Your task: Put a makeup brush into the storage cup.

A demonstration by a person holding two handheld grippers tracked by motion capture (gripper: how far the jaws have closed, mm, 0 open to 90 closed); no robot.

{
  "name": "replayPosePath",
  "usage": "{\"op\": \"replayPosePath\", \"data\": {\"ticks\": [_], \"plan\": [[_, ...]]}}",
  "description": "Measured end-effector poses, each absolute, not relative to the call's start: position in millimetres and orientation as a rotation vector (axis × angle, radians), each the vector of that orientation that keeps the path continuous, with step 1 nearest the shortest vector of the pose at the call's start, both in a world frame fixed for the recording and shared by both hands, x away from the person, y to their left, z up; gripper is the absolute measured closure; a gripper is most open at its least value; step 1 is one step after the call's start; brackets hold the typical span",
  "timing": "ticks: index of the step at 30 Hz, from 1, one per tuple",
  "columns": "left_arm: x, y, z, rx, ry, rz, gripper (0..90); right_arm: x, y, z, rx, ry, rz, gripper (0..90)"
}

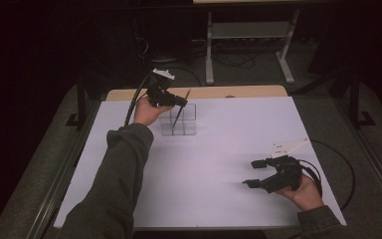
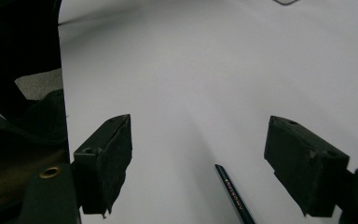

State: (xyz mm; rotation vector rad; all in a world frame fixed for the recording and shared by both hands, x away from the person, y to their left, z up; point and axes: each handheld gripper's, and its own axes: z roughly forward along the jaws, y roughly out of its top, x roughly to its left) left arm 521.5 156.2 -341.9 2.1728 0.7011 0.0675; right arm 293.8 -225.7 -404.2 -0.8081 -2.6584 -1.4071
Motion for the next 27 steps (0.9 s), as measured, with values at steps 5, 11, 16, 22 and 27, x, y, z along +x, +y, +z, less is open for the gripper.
{"op": "replayPosePath", "data": {"ticks": [5, 11, 16, 22, 27], "plan": [[520, 157, -339, 2.177, 0.698, 0.081, 72.6, 293, -225, -404, -0.813, -2.655, -1.403, 22.4], [516, 161, -335, 2.17, 0.704, 0.08, 71.6, 294, -225, -405, -0.815, -2.661, -1.401, 22.2], [512, 167, -336, 2.169, 0.699, 0.088, 71.6, 294, -225, -405, -0.81, -2.665, -1.396, 22.2], [507, 173, -334, 2.159, 0.705, 0.091, 71.5, 294, -225, -405, -0.815, -2.664, -1.393, 22.0], [503, 174, -331, 2.163, 0.691, 0.092, 70.4, 295, -227, -405, -0.819, -2.66, -1.4, 22.0]]}}
